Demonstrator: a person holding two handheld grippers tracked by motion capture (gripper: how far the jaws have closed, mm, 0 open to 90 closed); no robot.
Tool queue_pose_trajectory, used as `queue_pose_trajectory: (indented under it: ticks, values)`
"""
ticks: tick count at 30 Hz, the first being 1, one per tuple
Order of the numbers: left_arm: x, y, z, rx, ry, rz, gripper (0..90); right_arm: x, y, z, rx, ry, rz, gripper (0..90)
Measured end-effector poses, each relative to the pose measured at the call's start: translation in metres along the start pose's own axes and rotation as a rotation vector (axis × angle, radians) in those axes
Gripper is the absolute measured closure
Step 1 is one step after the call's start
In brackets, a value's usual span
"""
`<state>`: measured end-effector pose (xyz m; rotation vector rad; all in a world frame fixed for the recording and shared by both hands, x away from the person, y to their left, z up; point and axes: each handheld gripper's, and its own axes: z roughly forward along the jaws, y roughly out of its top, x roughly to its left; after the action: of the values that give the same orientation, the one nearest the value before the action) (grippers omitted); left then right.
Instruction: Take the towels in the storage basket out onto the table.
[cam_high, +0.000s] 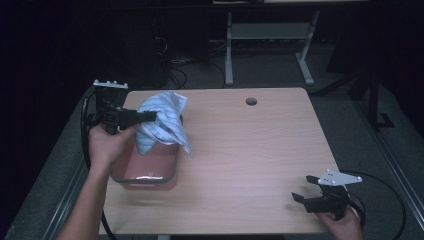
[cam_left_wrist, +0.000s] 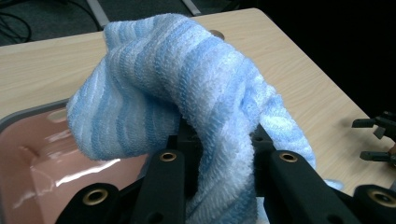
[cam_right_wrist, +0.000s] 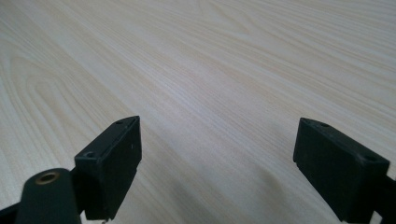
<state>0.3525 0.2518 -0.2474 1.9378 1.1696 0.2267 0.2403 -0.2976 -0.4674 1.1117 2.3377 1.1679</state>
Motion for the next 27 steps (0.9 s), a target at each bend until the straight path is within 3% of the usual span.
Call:
queue_pose_trajectory:
  ticks: [27]
  values:
    - [-0.041, 0.016, 0.058, 0.072, -0.074, 0.071, 73.5, 0.0, 0.001, -0.004, -0.02, -0.017, -0.012, 14.8]
